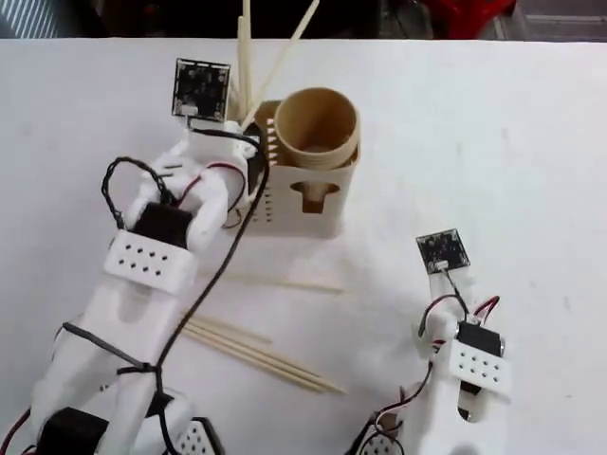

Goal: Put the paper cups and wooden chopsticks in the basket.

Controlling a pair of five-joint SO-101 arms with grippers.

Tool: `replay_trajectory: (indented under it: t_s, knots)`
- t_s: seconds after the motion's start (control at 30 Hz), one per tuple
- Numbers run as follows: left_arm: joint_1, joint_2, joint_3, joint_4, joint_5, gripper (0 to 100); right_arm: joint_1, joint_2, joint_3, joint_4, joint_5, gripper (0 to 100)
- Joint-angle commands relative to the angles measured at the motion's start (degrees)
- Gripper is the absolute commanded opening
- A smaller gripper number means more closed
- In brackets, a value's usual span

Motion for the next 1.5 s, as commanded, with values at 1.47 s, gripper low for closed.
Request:
replay_trajectory:
  t_s: [1.47]
  knots:
    - [1.27,-16.04,-12.22,35.25,3.25,10,-0.75,-1.01,-0.35,-0.92,-0.35,18.0]
